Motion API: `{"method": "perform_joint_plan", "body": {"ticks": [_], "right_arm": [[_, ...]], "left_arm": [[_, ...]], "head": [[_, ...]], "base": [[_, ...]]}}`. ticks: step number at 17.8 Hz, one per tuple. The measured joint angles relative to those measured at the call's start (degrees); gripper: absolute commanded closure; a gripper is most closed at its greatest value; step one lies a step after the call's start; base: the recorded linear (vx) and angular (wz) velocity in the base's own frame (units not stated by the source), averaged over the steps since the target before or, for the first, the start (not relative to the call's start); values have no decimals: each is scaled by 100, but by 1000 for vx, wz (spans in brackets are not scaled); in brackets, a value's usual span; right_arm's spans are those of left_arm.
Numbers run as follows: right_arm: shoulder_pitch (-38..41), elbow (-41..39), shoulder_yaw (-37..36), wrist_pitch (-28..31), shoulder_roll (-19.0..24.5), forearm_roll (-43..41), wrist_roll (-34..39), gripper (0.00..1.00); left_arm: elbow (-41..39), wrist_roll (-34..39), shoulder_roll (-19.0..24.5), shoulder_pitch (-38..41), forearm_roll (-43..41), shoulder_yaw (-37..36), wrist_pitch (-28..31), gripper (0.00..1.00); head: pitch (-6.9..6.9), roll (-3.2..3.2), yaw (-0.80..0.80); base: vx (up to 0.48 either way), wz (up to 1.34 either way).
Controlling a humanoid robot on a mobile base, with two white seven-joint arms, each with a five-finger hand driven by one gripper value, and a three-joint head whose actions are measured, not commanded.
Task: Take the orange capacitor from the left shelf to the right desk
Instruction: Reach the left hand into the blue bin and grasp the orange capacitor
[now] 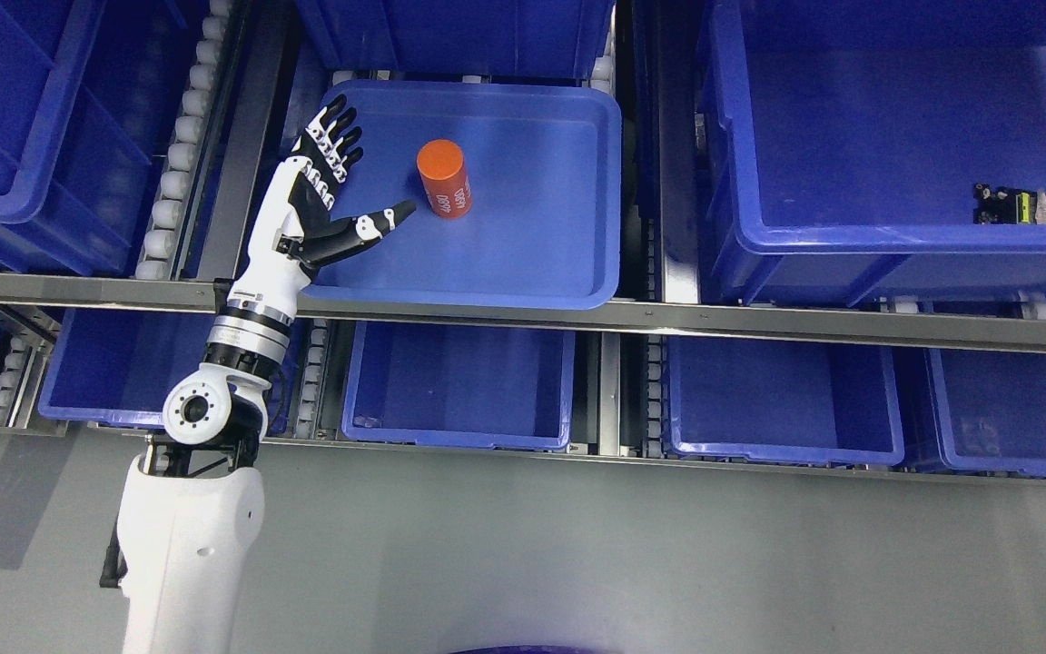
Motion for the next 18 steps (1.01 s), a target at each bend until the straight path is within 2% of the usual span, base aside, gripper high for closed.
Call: {"method": "perform_joint_plan", "body": {"ticks": [10,18], "right_arm": [[0,0,0,0,0,0,0,0],[0,0,0,0,0,0,0,0]], "left_arm": [[58,-27,-181,-133,-158,0,-53,0],[848,-132,-229,-881,-604,-399,-10,0]], "head": [[0,0,0],[0,0,0]], "base": [[0,0],[0,0]]}}
